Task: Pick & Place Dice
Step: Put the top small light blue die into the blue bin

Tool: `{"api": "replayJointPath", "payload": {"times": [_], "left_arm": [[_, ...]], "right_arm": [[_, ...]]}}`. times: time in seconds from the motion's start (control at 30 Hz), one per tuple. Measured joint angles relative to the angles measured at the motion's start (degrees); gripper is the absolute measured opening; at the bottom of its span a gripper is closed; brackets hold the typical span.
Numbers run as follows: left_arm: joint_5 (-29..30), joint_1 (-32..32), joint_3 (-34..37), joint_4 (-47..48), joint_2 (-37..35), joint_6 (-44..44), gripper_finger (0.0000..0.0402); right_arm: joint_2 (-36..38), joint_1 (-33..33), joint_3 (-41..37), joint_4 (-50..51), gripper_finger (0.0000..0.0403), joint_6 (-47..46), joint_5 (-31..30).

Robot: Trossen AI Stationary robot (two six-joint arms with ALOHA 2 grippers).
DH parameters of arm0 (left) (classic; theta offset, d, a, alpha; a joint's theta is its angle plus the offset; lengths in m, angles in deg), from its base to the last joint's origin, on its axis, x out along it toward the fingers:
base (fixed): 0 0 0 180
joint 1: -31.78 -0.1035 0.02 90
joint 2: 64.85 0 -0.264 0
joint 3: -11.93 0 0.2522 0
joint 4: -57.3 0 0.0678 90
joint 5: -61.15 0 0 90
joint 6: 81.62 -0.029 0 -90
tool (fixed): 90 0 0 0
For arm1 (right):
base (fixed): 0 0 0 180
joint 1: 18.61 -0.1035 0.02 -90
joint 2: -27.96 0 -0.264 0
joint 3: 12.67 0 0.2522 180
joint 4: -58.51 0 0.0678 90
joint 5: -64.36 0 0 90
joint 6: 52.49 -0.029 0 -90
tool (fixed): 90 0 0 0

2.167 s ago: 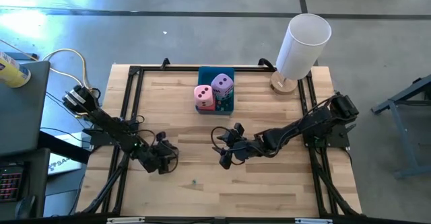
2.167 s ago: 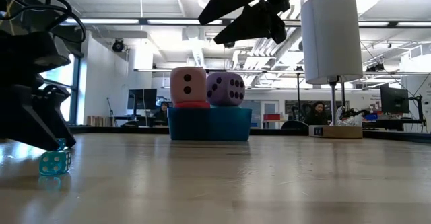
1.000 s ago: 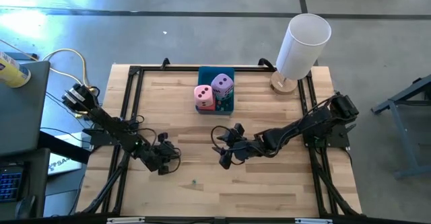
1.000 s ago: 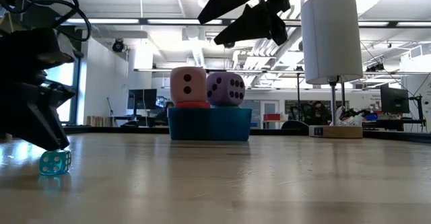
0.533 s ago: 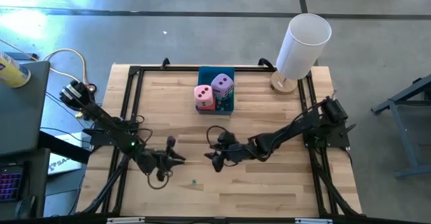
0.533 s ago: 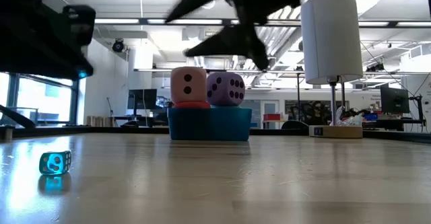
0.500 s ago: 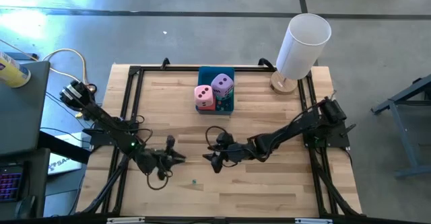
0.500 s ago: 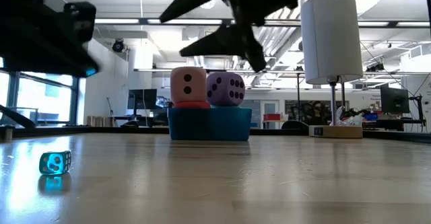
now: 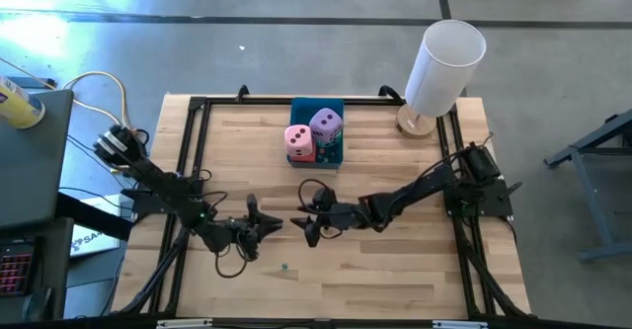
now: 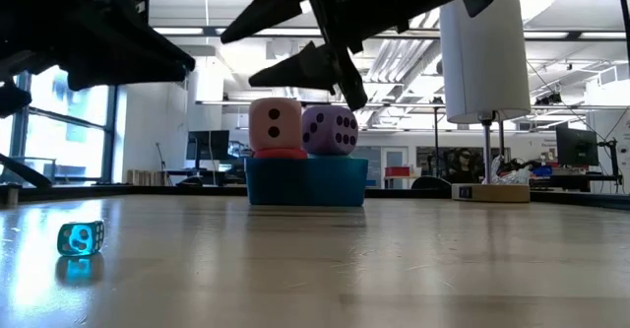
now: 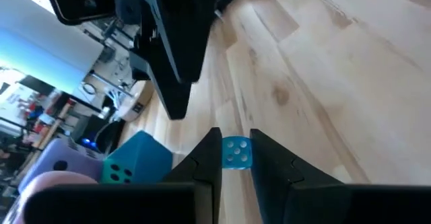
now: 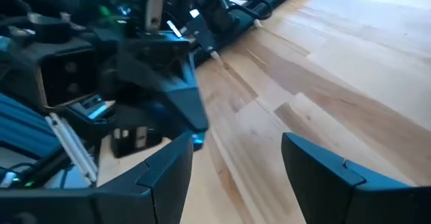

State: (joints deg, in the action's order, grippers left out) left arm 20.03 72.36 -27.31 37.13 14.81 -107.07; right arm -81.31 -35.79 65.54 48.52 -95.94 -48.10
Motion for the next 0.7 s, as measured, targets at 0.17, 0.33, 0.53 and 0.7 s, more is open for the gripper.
{"api": "replayJointPath", "payload": {"times": [0.17,0.33,0.53,0.7], "left_arm": [[0.4,-1.2,-0.1,-2.7,1.6,-2.2,0.0049],[0.2,-2.9,-0.3,-3.9,1.7,-1.7,0.0049],[-3.8,-5.9,-0.3,-6.7,1.7,-1.9,0.0049],[-5.0,-8.3,-0.3,-8.8,1.7,-2.7,0.0049]], "right_arm": [[0.0,-0.1,0.0,0.6,0.0220,-2.5,0.3],[0.0,0.0,0.0,0.3,0.0220,-2.8,0.2],[0.0,0.4,0.0,-0.2,0.0220,-2.8,0.1],[0.0,0.5,0.0,-0.6,0.0220,-2.8,0.1]]}}
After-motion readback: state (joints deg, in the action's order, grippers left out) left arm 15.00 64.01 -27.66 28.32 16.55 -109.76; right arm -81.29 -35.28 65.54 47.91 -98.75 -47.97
